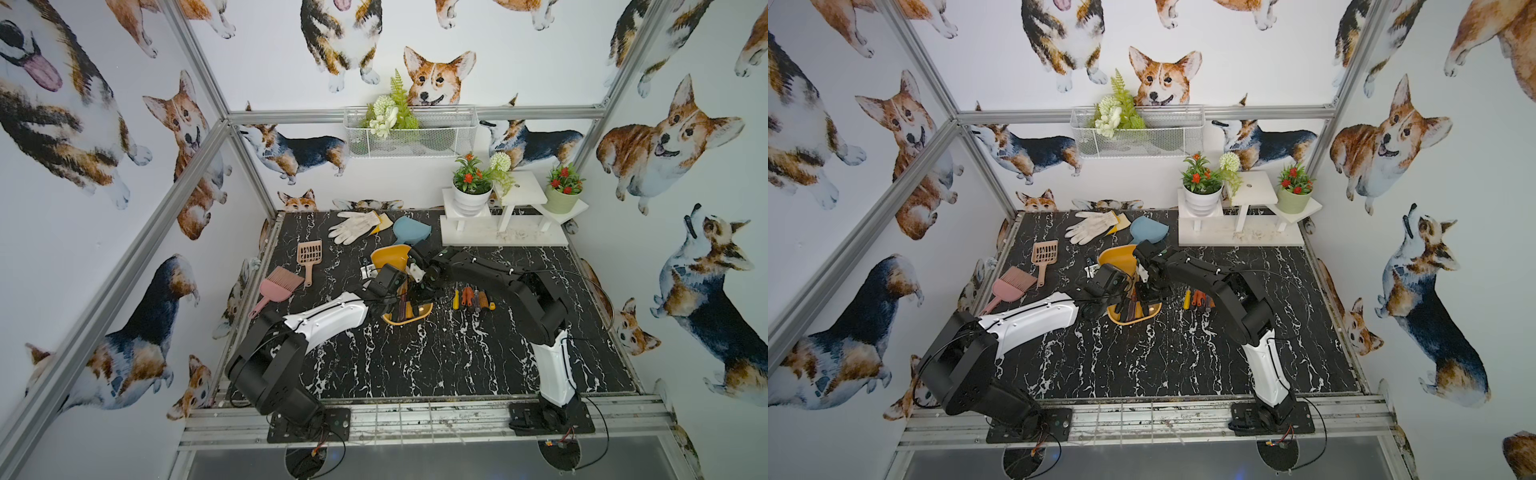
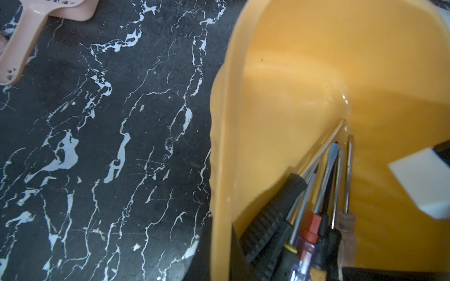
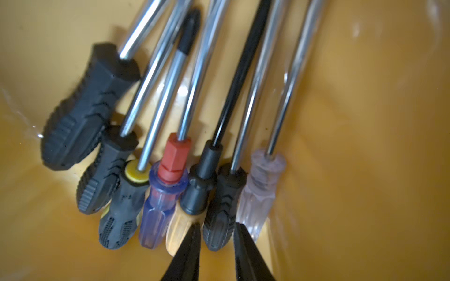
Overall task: Take out the screwdriver from the storage box
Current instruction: Pick up the screwdriver from the storage box.
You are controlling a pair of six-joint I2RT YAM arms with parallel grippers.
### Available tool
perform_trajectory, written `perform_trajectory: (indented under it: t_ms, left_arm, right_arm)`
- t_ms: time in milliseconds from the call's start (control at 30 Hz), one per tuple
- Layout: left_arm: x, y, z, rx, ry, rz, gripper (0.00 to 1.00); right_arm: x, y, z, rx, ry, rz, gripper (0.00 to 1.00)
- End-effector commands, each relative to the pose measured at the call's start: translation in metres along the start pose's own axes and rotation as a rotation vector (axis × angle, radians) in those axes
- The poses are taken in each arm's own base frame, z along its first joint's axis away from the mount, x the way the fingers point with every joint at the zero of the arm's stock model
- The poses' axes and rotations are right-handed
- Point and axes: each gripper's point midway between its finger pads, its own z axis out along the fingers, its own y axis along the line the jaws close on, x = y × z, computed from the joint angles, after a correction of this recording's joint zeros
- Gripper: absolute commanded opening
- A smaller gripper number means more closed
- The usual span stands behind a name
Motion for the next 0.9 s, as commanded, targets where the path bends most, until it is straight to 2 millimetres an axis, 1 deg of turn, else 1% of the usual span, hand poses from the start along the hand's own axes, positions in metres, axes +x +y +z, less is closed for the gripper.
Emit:
perform_trajectory:
  t_ms: [0,167,200,267,300,333,367,467,567,700,767,833,867]
  left_arm:
    - [-0.012,-0.010,-0.003,0.043,-0.043,-0.044,0.00]
    - [-0.012,-0.011,-0.003,0.042,-0.042,-0.042,0.00]
    - [-0.012,-0.011,-0.003,0.043,-0.042,-0.042,0.00]
    - [-0.013,-0.012,-0.003,0.042,-0.044,-0.041,0.00]
    - [-0.014,-0.012,-0.003,0.043,-0.045,-0.042,0.00]
    - [-0.013,-0.012,-0.003,0.042,-0.045,-0.043,0.00]
    - [-0.013,-0.011,-0.003,0.041,-0.045,-0.044,0.00]
    - [-0.012,-0.012,-0.002,0.044,-0.041,-0.046,0.00]
    - [-0.012,-0.012,-0.003,0.045,-0.041,-0.044,0.00]
    - [-0.012,-0.012,-0.003,0.045,-0.043,-0.042,0.00]
    - [-0.013,-0.012,-0.004,0.045,-0.043,-0.043,0.00]
    - [-0.013,-0.012,-0.004,0.042,-0.041,-0.040,0.00]
    - [-0.013,-0.011,-0.004,0.038,-0.044,-0.042,0.00]
  right_arm:
    - [0.008,-0.022,0.015,0.109,0.046,0.021,0.30]
    - [0.011,-0.037,0.016,0.222,0.067,-0.010,0.31]
    - [0.011,-0.038,0.015,0.243,0.068,-0.020,0.29]
    - [0.010,-0.039,0.013,0.265,0.067,-0.041,0.23]
    - [0.010,-0.036,0.013,0.261,0.067,-0.052,0.20]
    - [0.010,-0.034,0.012,0.254,0.064,-0.060,0.19]
    - [0.008,-0.030,0.012,0.238,0.059,-0.069,0.19]
    - [0.009,-0.021,0.015,0.198,0.065,-0.082,0.25]
    - [0.009,-0.023,0.019,0.214,0.073,-0.072,0.29]
    - [0.013,-0.028,0.025,0.240,0.102,-0.066,0.29]
    - [0.015,-0.030,0.027,0.242,0.117,-0.068,0.21]
    - [0.016,-0.030,0.025,0.241,0.107,-0.068,0.13]
    - [0.015,-0.030,0.024,0.238,0.097,-0.068,0.11]
